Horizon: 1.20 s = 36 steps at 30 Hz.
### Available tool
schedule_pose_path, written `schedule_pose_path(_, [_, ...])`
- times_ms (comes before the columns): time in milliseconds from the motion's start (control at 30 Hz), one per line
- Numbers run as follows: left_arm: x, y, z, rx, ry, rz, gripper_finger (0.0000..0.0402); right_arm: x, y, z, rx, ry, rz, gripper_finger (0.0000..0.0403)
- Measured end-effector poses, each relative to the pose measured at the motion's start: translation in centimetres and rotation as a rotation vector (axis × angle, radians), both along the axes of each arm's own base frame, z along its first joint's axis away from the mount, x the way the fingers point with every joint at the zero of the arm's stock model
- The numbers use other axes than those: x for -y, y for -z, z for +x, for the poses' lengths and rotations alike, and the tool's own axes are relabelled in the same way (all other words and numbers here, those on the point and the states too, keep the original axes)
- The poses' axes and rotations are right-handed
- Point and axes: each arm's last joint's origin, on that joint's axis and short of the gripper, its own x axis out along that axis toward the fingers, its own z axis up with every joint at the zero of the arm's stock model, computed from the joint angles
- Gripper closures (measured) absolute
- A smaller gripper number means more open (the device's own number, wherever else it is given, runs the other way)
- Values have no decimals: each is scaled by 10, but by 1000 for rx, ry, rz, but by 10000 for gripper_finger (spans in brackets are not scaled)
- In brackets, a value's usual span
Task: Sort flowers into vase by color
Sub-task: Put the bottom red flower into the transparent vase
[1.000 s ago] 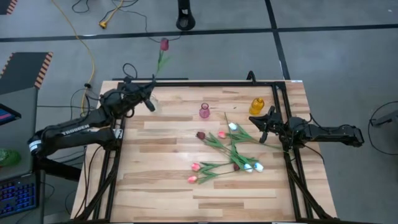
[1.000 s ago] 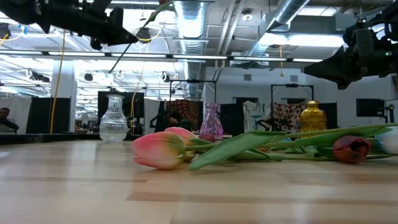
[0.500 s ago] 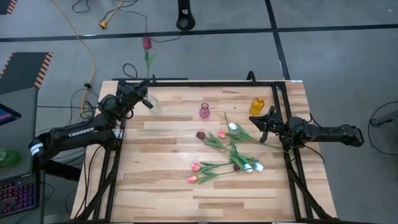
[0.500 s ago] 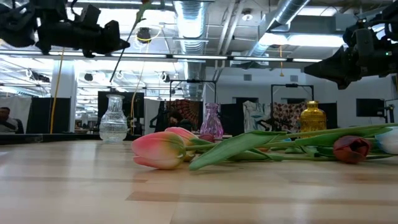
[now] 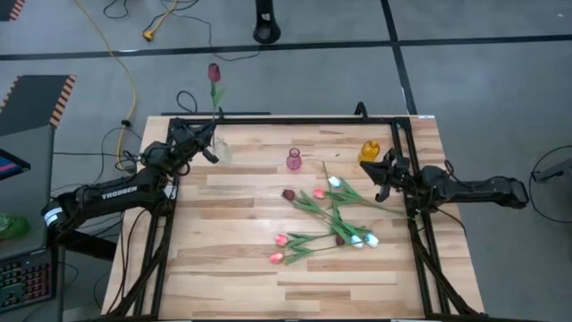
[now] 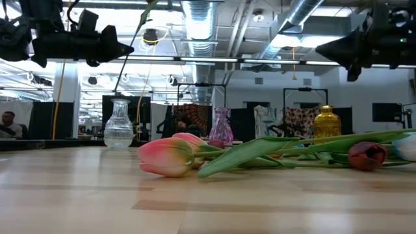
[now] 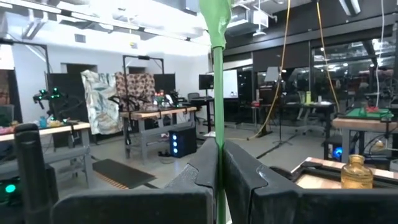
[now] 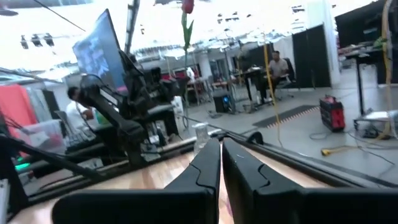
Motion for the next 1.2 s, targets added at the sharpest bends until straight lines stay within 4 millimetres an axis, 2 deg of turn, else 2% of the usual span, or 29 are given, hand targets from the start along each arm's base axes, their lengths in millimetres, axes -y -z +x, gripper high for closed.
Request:
schedule_pose_path(200, [0, 0, 0, 0, 15, -3, 401, 0, -11, 11, 21, -18, -6, 333])
schedule_pose_path(500, [1, 0, 1, 7, 37, -10, 401, 2, -50, 47, -88, 9, -83, 235])
schedule_pose_path(667, [1, 0, 1, 11, 38, -14, 401, 4, -65, 65, -149, 79, -162, 203])
schedule_pose_path(800, [0, 0, 1, 1, 25, -8, 402, 8, -65, 76, -188, 97, -172, 198])
schedule_pose_path(1200, [-1, -1, -1, -29, -44, 52, 402, 14, -49, 95, -286, 111, -166, 204])
